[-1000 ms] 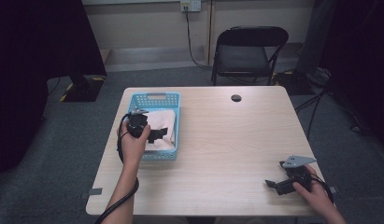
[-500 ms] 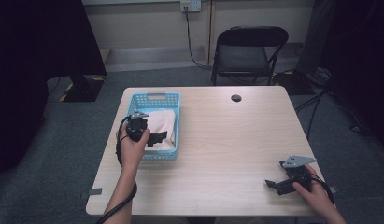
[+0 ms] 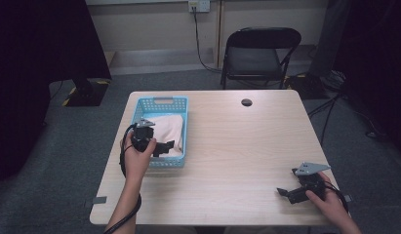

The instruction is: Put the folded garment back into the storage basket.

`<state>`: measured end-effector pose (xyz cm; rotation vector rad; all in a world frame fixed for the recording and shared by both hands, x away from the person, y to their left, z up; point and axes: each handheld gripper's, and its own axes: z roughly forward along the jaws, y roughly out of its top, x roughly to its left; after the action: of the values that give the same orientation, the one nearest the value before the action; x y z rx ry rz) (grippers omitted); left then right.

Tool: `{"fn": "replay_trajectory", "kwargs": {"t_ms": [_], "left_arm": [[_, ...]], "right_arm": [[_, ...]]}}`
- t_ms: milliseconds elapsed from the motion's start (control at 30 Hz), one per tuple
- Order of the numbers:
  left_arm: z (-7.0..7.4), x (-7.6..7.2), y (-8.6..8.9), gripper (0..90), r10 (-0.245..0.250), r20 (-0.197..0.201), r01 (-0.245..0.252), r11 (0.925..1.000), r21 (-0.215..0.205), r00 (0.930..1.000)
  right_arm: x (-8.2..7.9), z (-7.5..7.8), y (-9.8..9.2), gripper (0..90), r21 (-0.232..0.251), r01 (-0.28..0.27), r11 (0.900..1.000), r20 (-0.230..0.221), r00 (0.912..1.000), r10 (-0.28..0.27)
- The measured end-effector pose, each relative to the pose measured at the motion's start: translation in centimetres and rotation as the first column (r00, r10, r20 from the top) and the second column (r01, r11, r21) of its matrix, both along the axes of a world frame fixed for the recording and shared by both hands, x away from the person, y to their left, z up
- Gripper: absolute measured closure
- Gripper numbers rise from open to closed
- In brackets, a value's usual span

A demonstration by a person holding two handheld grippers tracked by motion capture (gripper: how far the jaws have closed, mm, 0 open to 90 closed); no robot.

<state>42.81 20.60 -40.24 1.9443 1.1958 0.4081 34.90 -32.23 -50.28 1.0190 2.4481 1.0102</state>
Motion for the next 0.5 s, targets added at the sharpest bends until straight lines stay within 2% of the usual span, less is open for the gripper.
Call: {"fn": "replay_trajectory", "kwargs": {"t_ms": [500], "left_arm": [[-0.6, -1.3, 0.8, 5.2, 0.000, -0.007, 0.000, 1.0000, 0.000, 1.0000]], "right_arm": [[0.0, 0.0, 0.0, 0.0, 0.000, 0.000, 1.000, 0.000, 1.0000, 0.000]]}}
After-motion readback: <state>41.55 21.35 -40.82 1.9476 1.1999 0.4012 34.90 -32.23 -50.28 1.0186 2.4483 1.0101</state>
